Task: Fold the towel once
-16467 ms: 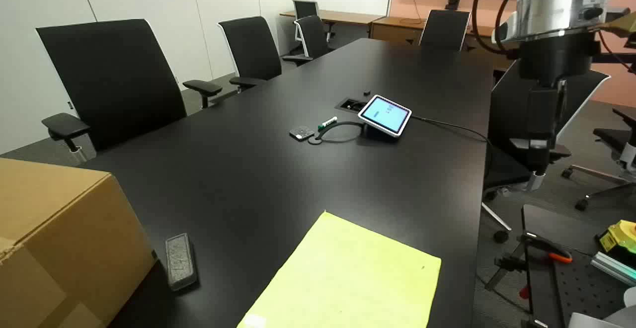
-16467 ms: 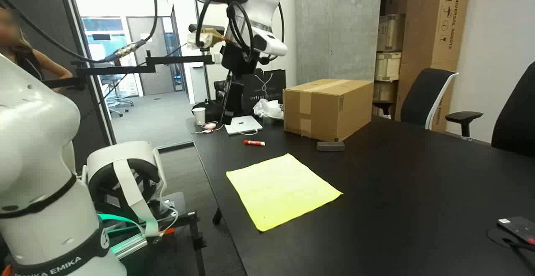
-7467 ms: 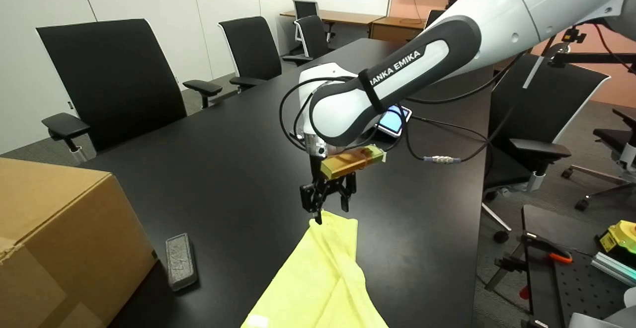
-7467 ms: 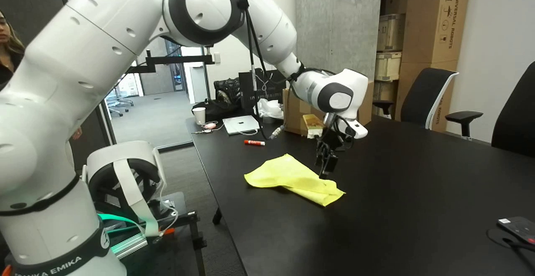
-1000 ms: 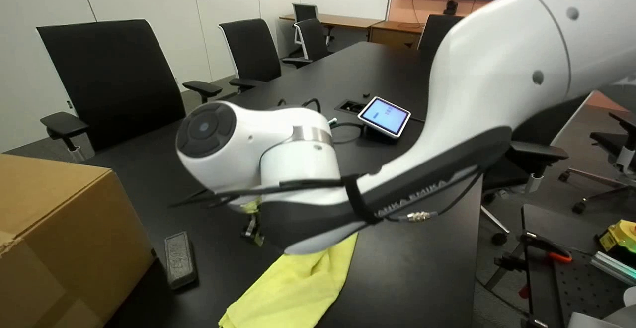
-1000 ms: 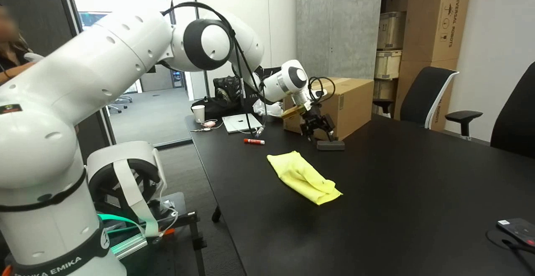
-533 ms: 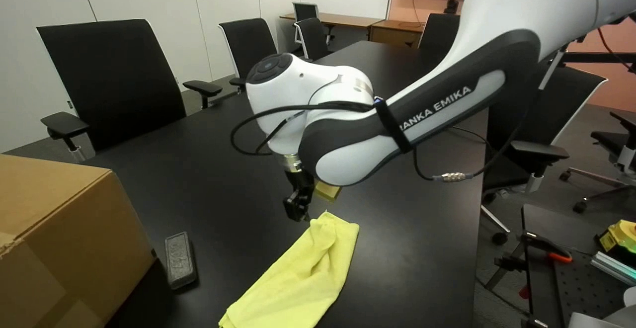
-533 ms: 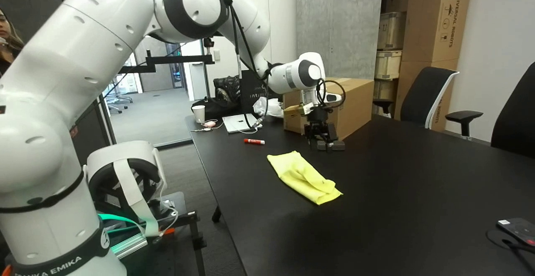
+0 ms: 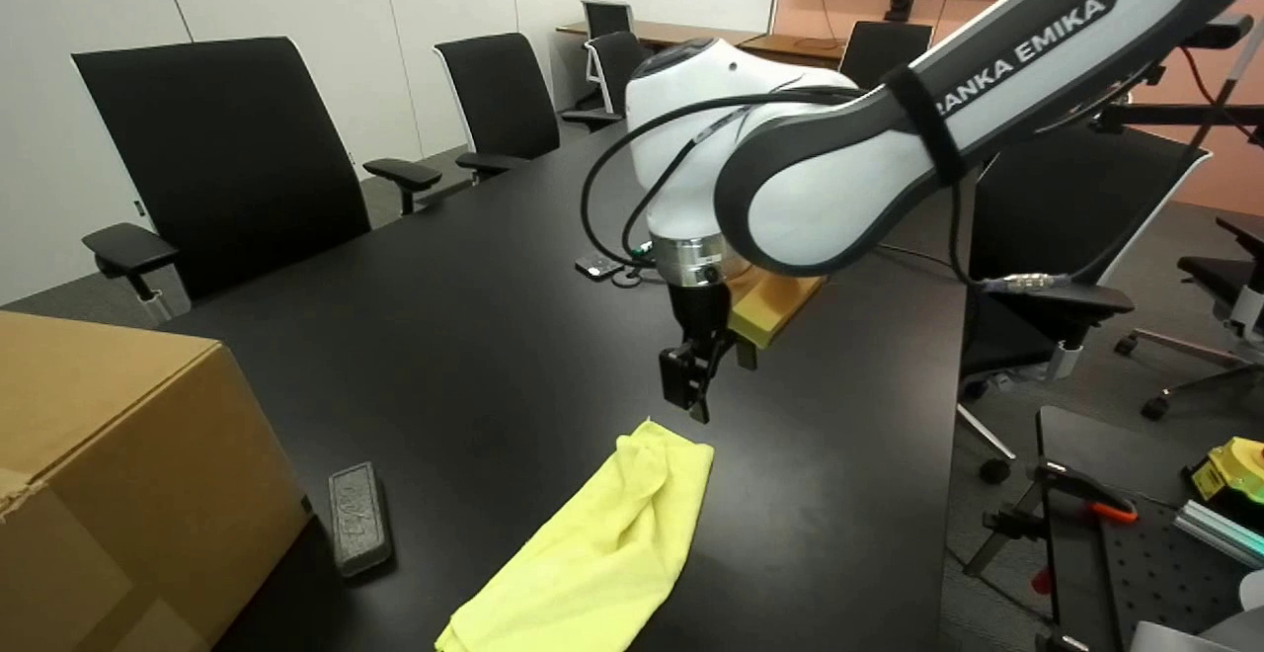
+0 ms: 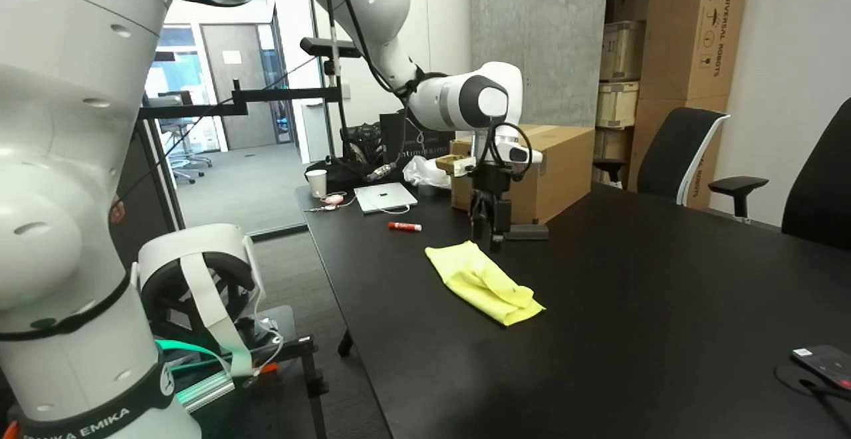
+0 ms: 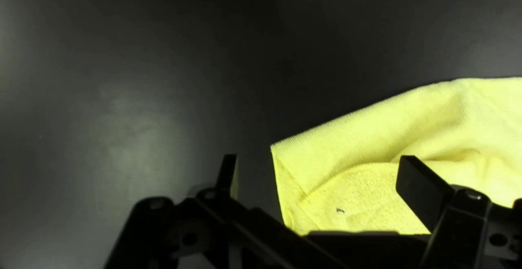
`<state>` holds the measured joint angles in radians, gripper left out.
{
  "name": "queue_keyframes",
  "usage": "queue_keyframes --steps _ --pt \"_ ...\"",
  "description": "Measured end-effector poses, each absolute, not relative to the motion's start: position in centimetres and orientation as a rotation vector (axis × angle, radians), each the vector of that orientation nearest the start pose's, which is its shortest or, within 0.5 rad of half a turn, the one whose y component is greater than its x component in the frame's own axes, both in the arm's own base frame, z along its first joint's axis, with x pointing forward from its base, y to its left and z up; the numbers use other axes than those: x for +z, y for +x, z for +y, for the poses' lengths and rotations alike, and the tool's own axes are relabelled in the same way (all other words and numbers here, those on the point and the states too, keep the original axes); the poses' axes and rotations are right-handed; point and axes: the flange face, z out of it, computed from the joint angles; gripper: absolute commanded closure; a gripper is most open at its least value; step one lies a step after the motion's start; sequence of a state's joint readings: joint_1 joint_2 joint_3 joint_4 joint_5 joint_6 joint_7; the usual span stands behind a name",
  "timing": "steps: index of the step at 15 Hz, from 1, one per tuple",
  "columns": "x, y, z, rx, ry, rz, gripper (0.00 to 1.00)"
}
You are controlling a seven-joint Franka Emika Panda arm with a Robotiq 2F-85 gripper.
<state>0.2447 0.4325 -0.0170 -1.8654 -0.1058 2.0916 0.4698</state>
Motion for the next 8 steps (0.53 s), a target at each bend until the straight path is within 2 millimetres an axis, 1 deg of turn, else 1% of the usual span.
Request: queue_keyframes --steps 4,8 --pt "28.1 54.8 9.2 0.324 -3.262 0.355 0.0" --pt "29.6 49.2 5.5 0.325 -3.207 0.31 0.0"
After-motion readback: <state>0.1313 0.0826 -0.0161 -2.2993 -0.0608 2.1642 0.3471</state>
